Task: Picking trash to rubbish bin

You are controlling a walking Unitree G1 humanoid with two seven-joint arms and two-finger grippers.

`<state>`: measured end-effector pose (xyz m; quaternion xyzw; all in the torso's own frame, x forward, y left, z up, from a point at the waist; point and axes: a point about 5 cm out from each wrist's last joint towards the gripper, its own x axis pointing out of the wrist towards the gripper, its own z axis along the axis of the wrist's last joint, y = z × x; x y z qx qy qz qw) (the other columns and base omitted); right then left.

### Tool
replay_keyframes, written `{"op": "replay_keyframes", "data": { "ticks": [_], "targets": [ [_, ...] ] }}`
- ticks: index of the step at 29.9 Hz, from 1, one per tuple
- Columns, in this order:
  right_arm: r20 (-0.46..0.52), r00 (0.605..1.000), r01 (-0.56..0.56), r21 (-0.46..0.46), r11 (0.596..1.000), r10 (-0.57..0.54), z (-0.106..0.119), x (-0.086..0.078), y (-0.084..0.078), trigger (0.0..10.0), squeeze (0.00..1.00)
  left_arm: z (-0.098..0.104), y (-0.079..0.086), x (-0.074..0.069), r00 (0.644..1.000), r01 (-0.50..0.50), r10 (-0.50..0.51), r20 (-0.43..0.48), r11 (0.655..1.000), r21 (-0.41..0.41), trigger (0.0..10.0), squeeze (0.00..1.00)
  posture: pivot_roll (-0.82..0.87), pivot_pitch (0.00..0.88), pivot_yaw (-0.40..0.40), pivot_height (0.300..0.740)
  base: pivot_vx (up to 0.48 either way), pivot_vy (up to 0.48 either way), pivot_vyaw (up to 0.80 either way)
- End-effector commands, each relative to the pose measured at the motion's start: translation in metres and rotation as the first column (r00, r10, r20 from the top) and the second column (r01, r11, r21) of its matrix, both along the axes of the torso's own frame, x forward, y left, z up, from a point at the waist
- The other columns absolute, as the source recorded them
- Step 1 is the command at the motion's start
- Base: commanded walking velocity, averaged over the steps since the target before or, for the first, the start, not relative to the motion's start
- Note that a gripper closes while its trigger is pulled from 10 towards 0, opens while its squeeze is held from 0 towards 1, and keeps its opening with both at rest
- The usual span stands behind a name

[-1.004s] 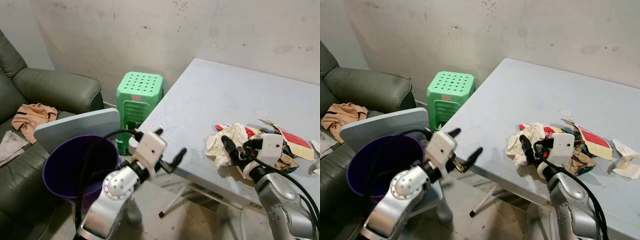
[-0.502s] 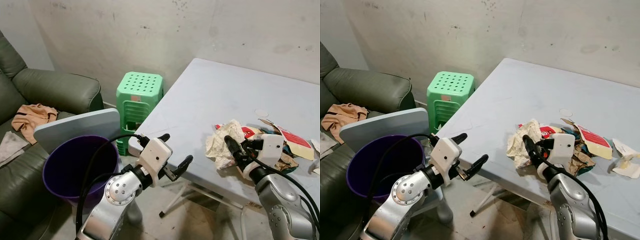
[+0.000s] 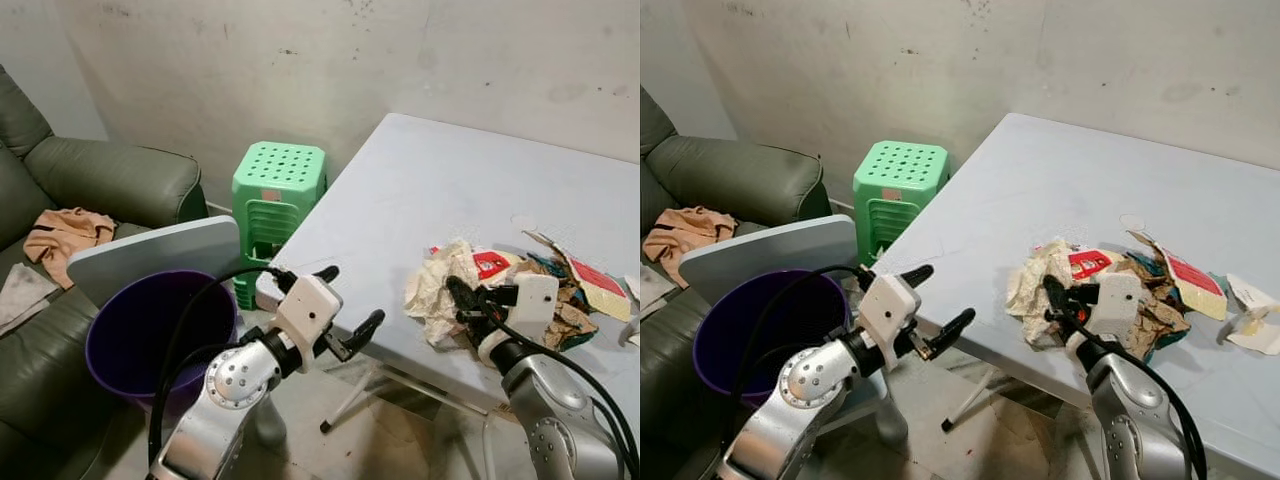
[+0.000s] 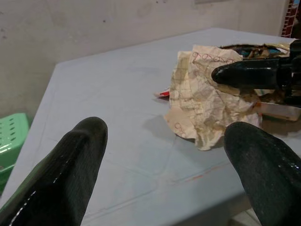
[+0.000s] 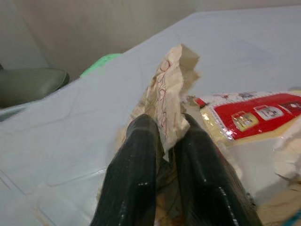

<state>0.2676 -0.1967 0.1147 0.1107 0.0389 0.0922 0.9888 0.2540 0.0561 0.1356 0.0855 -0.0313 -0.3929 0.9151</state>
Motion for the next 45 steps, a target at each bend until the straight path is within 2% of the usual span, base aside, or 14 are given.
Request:
{"op": "replay_keyframes", "data": {
  "ticks": [1, 10, 12, 18, 19, 20, 21, 22, 23, 25, 27, 34, 36, 45],
  "targets": [
    [0.049, 0.999, 0.005, -0.003, 1.0, -0.005, 0.011, 0.0, 0.001, 0.0, 0.0, 0.009, 0.003, 0.004, 0.999, -0.001, 0.001, 0.039, 1.0, -0.007, 10.0, 0.0, 0.0, 0.028, -0.012, 0.74, 0.0, 0.0, 0.0],
    [0.157, 0.987, 0.029, 0.046, 0.999, -0.036, 0.031, 0.001, -0.001, 0.0, 0.0, 0.019, 0.017, 0.02, 0.995, -0.076, 0.078, 0.06, 0.997, -0.032, 10.0, 0.0, 0.0, 0.026, -0.005, 0.74, 0.0, 0.0, 0.0],
    [0.185, 0.979, 0.08, 0.065, 0.995, -0.091, 0.038, 0.003, -0.007, 0.0, 0.0, 0.025, 0.026, 0.03, 0.99, -0.121, 0.124, 0.064, 0.991, -0.052, 10.0, 0.0, 0.0, 0.026, -0.005, 0.74, 0.0, 0.0, 0.0],
    [0.272, 0.948, 0.161, 0.043, 0.986, -0.166, 0.054, 0.006, -0.018, 0.0, 0.0, 0.035, 0.042, 0.042, 0.977, -0.199, 0.206, 0.055, 0.974, -0.106, 10.0, 0.0, 0.0, 0.019, 0.004, 0.74, 0.0, 0.0, 0.0],
    [0.279, 0.942, 0.182, 0.045, 0.982, -0.187, 0.056, 0.007, -0.021, 0.4, 0.0, 0.037, 0.047, 0.045, 0.971, -0.227, 0.234, 0.054, 0.966, -0.121, 10.0, 0.0, 0.0, 0.019, 0.004, 0.74, 0.0, 0.0, 0.0],
    [0.278, 0.941, 0.189, 0.047, 0.981, -0.195, 0.056, 0.007, -0.022, 1.5, 0.0, 0.038, 0.049, 0.046, 0.968, -0.237, 0.245, 0.053, 0.963, -0.126, 10.0, 0.0, 0.0, 0.019, 0.004, 0.74, 0.0, 0.0, 0.0],
    [0.287, 0.936, 0.204, 0.029, 0.978, -0.204, 0.057, 0.007, -0.024, 4.5, 0.0, 0.038, 0.054, 0.05, 0.958, -0.275, 0.284, 0.041, 0.95, -0.148, 10.0, 0.0, 0.0, 0.015, 0.004, 0.74, 0.0, 0.0, 0.0],
    [0.29, 0.935, 0.208, 0.017, 0.978, -0.204, 0.057, 0.007, -0.024, 4.5, 0.0, 0.038, 0.056, 0.051, 0.954, -0.289, 0.298, 0.036, 0.945, -0.156, 10.0, 0.0, 0.0, 0.015, 0.004, 0.74, 0.0, 0.0, 0.0],
    [0.296, 0.929, 0.24, -0.022, 0.97, -0.223, 0.056, 0.007, -0.025, 10.0, 0.0, 0.036, 0.063, 0.055, 0.933, -0.352, 0.36, 0.011, 0.919, -0.178, 10.0, 0.0, 0.0, 0.012, 0.002, 0.74, 0.0, 0.0, 0.0],
    [0.293, 0.926, 0.261, -0.036, 0.965, -0.24, 0.053, 0.007, -0.026, 10.0, 0.0, 0.034, 0.068, 0.058, 0.912, -0.404, 0.411, -0.001, 0.896, -0.182, 10.0, 0.0, 0.0, 0.012, 0.003, 0.74, 0.0, 0.0, 0.0],
    [0.296, 0.92, 0.298, -0.107, 0.949, -0.255, 0.046, 0.006, -0.024, 10.0, 0.0, 0.029, 0.076, 0.059, 0.872, -0.481, 0.489, 0.0, 0.859, -0.174, 10.0, 0.0, 0.0, 0.007, 0.0, 0.74, 0.0, 0.0, 0.0],
    [0.321, 0.922, 0.286, -0.188, 0.94, -0.216, 0.043, 0.005, -0.014, 10.0, 0.0, 0.02, 0.085, 0.056, 0.842, -0.53, 0.54, -0.001, 0.826, -0.19, 10.0, 0.0, 0.0, 0.0, 0.002, 0.74, 0.0, 0.0, 0.0],
    [0.319, 0.924, 0.279, -0.192, 0.941, -0.209, 0.038, 0.005, -0.01, 10.0, 0.0, 0.014, 0.091, 0.056, 0.809, -0.577, 0.588, 0.013, 0.798, -0.176, 10.0, 0.0, 0.0, 0.0, 0.002, 0.74, 0.0, 0.0, 0.4],
    [0.297, 0.93, 0.285, -0.217, 0.934, -0.215, 0.031, 0.006, -0.01, 10.0, 0.0, 0.014, 0.094, 0.057, 0.798, -0.589, 0.603, 0.026, 0.787, -0.183, 10.0, 0.0, 0.01, 0.0, 0.0, 0.74, 0.0, 0.0, 0.8]
  ]
}}
